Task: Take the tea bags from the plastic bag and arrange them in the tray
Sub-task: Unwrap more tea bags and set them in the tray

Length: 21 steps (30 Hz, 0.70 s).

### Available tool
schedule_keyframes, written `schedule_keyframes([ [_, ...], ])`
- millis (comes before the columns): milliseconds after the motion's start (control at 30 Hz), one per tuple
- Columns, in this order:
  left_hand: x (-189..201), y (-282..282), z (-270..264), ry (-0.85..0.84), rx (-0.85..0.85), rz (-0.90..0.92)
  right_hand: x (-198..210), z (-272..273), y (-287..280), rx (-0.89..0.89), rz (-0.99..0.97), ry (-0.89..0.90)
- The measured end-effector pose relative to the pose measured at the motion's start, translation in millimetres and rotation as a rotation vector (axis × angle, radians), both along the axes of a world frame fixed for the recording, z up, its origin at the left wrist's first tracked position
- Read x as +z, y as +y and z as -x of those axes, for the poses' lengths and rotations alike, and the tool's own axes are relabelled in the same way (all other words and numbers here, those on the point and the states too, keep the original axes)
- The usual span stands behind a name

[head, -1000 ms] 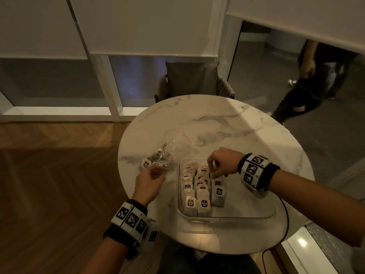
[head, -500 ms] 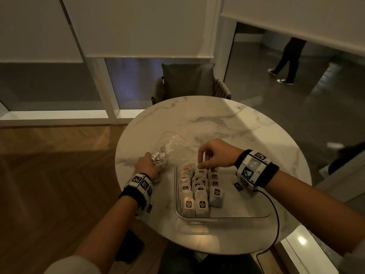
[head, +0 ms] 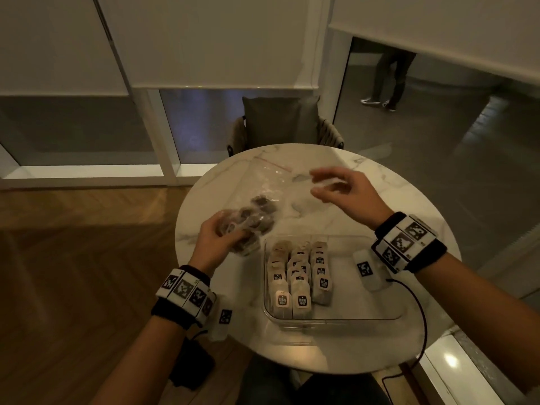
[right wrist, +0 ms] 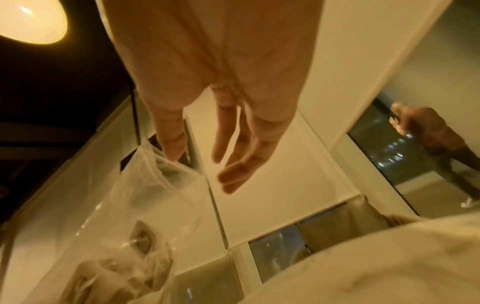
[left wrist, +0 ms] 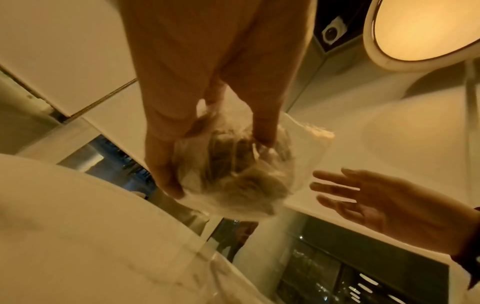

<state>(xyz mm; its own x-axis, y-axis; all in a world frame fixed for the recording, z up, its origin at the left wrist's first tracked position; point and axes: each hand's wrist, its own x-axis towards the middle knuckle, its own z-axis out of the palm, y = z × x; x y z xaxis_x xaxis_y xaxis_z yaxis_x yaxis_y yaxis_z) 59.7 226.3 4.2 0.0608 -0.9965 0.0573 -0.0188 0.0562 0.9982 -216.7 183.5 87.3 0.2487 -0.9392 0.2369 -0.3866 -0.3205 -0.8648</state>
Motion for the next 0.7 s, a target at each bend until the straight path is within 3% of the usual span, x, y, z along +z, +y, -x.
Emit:
schedule_keyframes([
  [200,18.6,2.5,16.2,0.037,-0.313,-0.069,52.5,-7.3,17.8,0.092,0.188,0.158],
  [300,23.2,3.1,19.5,0.051,-0.318,-0.054,65.1,-10.0,36.5,0.227,0.278,0.303],
  [500,30.4,8.3,28.6,0.122,-0.299,-0.022,70.4,-18.3,53.3,0.363,0.065,0.494],
  [700,40.0,12.7,30.0,0.149,-0.303,-0.001,53.1,-17.7,50.5,0.414,0.059,0.469],
])
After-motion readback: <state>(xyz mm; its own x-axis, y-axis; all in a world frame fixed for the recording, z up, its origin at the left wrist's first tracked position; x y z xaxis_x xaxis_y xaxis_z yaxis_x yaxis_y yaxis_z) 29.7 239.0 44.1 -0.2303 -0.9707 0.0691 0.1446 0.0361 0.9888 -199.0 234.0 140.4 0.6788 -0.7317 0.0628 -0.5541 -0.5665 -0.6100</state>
